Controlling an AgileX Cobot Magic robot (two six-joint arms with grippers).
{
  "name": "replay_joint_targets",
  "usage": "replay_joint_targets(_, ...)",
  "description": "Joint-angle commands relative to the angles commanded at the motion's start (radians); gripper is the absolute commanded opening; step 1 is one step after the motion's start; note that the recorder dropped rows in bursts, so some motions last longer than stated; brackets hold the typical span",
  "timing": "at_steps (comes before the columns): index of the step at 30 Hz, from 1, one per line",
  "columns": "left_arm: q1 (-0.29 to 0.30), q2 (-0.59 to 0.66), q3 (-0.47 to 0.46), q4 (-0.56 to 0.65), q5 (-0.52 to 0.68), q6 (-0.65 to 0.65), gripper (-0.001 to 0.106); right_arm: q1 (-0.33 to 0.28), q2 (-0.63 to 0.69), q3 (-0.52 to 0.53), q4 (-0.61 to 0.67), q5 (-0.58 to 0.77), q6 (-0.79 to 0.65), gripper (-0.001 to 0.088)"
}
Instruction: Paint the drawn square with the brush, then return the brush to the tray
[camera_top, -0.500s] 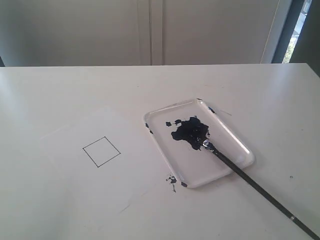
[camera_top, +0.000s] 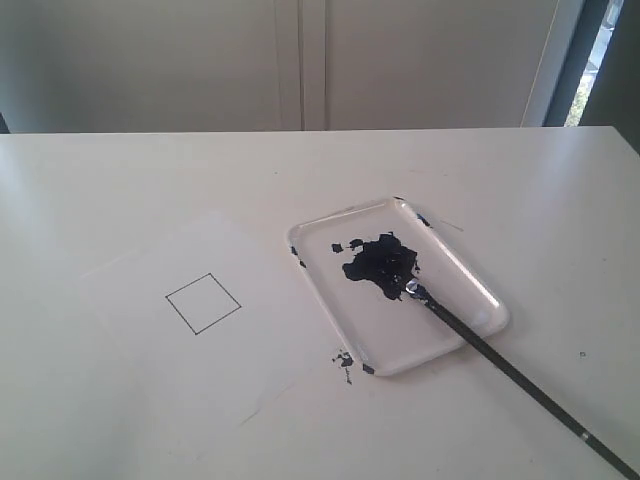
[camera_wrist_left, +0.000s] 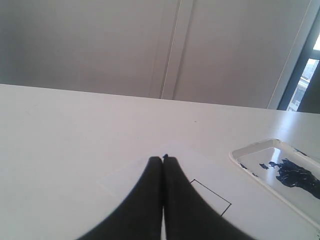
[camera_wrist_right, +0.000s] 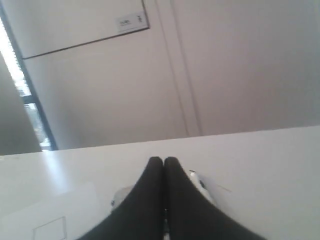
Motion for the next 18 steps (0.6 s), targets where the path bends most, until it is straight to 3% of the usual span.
replay_joint_targets(4, 0.0, 0.0, 0.0, 0.0, 0.0, 0.0, 0.0, 0.0, 0.0, 0.0, 0.033, -0.26, -0.003, 0.0)
replay_joint_targets(10, 0.0, 0.0, 0.0, 0.0, 0.0, 0.0, 0.0, 0.0, 0.04, -0.045, 0.098, -0.086, 0.004, 0.0)
replay_joint_targets(15, 0.0, 0.0, 0.0, 0.0, 0.0, 0.0, 0.0, -0.001, 0.398, -0.224, 0.08, -0.049, -0.029, 0.0)
replay_joint_targets(18, 0.0, 0.0, 0.0, 0.0, 0.0, 0.0, 0.0, -0.001, 0.582, -0.276, 0.034, -0.083, -0.029, 0.0)
